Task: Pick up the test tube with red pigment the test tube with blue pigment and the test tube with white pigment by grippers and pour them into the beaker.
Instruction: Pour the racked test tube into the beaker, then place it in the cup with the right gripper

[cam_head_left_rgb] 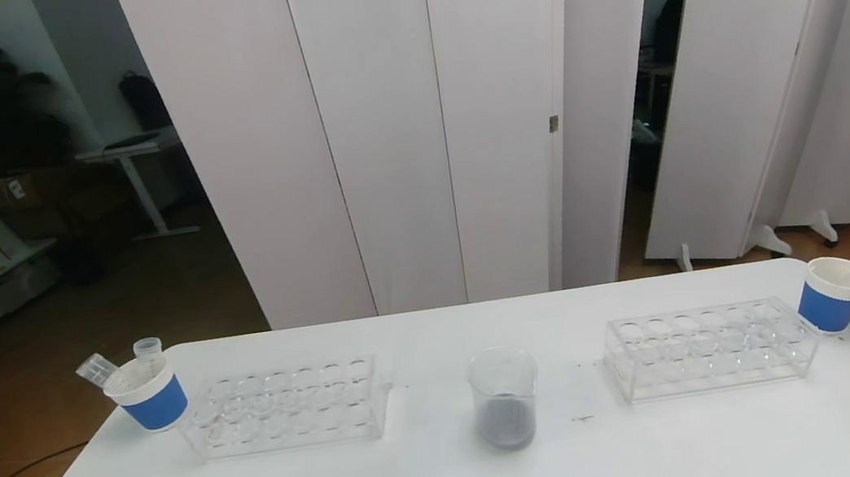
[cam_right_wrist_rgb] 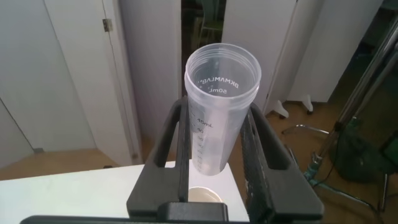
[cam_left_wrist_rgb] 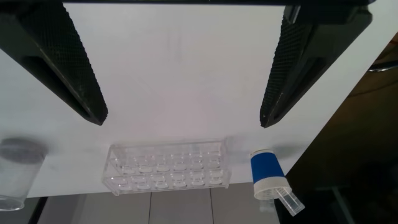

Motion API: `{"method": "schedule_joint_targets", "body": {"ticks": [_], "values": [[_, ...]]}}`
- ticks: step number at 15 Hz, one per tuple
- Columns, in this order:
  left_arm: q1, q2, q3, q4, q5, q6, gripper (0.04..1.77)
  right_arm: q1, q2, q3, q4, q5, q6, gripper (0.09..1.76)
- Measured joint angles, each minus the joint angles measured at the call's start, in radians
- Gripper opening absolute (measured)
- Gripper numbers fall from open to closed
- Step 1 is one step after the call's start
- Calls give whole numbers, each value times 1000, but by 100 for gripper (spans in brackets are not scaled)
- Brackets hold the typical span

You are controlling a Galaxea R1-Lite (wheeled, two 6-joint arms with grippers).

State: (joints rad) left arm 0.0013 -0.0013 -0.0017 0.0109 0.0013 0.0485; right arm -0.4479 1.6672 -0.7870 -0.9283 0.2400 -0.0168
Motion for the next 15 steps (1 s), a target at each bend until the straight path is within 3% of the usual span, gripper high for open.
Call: {"method": "schedule_joint_targets", "body": {"ticks": [6,15], "values": [[0,0,0,0,0,0,175,-61,91,30,-40,1,55,57],[0,0,0,0,0,0,175,65,232,71,-167,-22,59,57]]}}
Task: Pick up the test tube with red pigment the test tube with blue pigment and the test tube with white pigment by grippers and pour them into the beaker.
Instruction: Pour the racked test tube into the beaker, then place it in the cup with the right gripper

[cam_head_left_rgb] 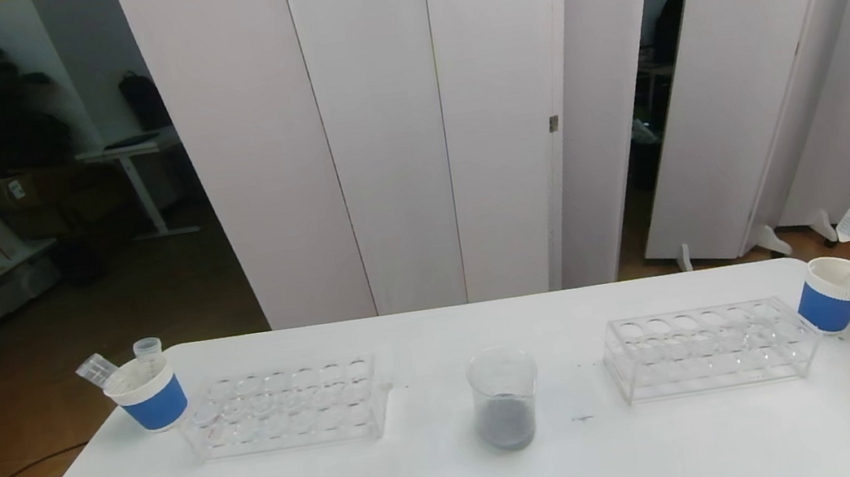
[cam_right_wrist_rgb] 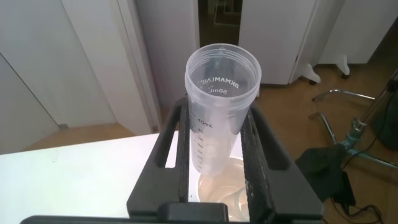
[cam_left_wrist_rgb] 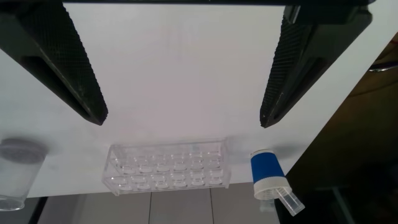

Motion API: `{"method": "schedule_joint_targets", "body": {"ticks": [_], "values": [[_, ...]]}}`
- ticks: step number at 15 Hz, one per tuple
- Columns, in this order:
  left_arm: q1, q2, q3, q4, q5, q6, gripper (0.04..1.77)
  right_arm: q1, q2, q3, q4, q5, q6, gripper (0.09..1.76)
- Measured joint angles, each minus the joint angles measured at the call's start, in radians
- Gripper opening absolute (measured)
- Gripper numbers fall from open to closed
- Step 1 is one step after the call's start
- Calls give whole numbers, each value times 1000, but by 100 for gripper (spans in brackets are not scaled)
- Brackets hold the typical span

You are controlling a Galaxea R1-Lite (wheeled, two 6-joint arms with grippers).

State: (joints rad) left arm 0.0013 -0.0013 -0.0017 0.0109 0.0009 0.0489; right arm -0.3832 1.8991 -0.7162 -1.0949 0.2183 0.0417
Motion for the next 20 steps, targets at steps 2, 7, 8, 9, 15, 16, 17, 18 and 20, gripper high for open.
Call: {"method": "schedule_joint_targets", "body": {"ticks": [2,7,8,9,15,16,17,18,20], "values": [[0,0,0,0,0,0,175,4,26,10,-5,-5,-16,57],[0,0,0,0,0,0,175,-3,54,31,-7,-5,-62,57],[0,0,0,0,0,0,175,-3,56,34,-8,-5,-65,57],[0,0,0,0,0,0,175,-4,57,36,-10,-4,-79,57],[0,0,0,0,0,0,175,-18,73,47,-13,-4,-165,57],[0,0,0,0,0,0,175,-17,75,50,-13,-3,-168,57],[0,0,0,0,0,0,175,-17,76,51,-13,-4,-169,57],[0,0,0,0,0,0,175,-17,77,53,-11,-3,-169,57],[0,0,0,0,0,0,175,-17,80,53,-12,-3,-177,57]]}}
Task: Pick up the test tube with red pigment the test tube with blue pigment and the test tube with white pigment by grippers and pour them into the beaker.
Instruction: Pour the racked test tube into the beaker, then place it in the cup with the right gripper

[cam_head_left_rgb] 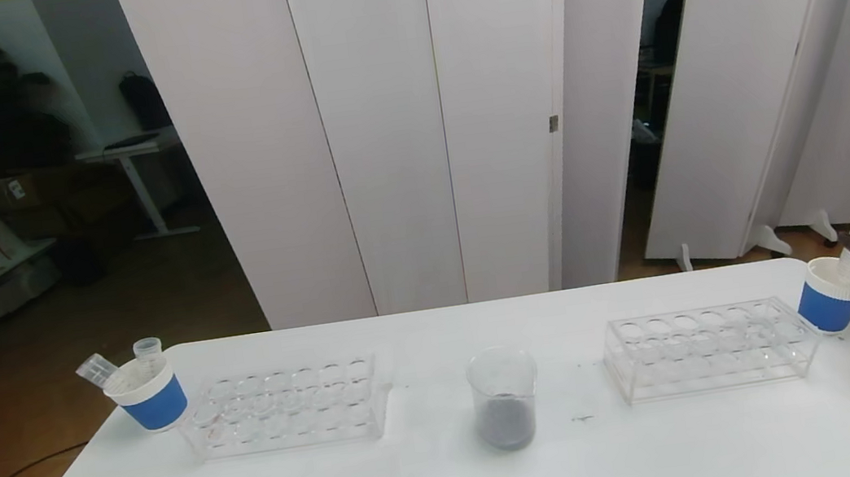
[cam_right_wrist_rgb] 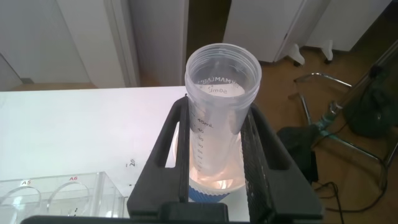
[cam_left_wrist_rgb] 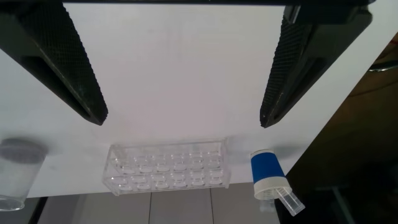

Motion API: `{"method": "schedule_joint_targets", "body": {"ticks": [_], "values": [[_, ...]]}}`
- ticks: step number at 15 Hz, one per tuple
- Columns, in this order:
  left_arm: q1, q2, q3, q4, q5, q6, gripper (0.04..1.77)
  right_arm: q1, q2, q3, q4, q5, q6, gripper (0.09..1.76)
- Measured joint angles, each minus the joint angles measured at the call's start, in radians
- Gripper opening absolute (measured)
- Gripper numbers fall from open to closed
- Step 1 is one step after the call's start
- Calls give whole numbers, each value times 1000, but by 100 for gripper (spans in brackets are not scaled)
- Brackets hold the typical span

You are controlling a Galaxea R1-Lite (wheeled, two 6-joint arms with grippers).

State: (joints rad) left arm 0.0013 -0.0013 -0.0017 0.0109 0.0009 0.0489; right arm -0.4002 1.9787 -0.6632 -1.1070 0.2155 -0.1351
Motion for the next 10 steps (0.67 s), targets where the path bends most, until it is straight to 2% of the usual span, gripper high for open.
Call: {"method": "schedule_joint_targets", "body": {"ticks": [10], "values": [[0,0,0,0,0,0,175,-8,18,3,-1,-2,-7,57]]}}
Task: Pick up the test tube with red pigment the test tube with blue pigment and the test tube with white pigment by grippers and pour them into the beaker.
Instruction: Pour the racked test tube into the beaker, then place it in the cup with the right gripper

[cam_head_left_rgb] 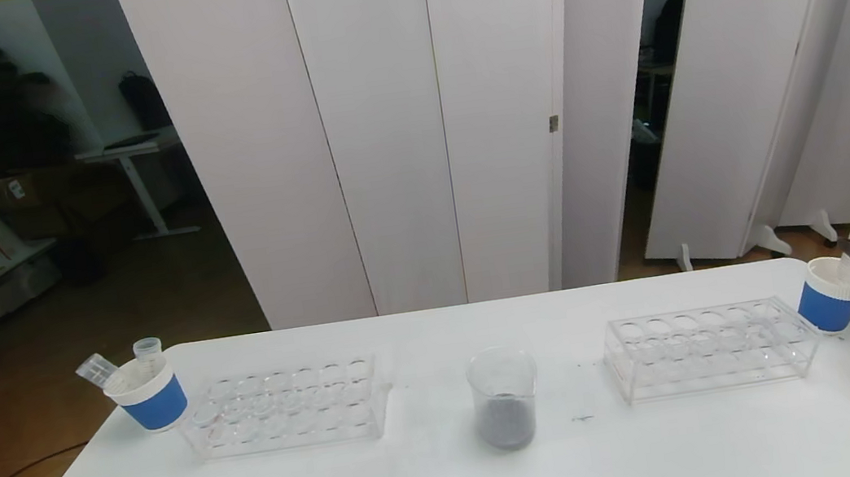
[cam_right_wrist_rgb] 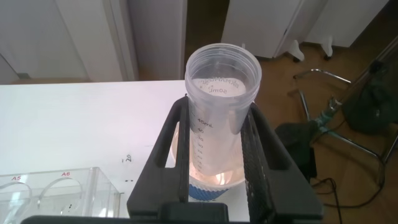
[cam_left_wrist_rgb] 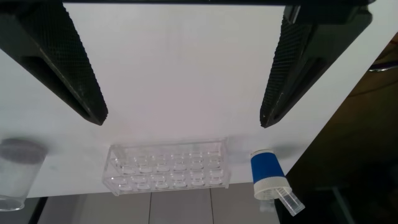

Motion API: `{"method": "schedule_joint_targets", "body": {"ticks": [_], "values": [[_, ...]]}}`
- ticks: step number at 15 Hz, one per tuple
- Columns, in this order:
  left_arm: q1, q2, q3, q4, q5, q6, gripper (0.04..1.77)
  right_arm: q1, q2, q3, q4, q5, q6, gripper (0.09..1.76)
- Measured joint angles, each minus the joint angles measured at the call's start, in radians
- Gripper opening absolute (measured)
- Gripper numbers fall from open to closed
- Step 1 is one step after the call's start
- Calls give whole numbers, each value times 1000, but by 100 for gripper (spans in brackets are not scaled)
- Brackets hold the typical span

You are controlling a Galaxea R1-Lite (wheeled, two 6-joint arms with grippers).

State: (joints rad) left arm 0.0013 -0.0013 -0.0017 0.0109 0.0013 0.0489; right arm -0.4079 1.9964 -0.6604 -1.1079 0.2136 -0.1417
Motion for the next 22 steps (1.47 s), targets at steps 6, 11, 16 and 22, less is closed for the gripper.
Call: {"method": "schedule_joint_targets", "body": {"ticks": [6,11,16,22], "values": [[0,0,0,0,0,0,175,-9,17,7,-10,-1,0,57],[0,0,0,0,0,0,175,-8,19,8,-10,1,-2,130],[0,0,0,0,0,0,175,-9,21,3,-9,0,0,175],[0,0,0,0,0,0,175,-16,-33,-49,0,10,7,175]]}}
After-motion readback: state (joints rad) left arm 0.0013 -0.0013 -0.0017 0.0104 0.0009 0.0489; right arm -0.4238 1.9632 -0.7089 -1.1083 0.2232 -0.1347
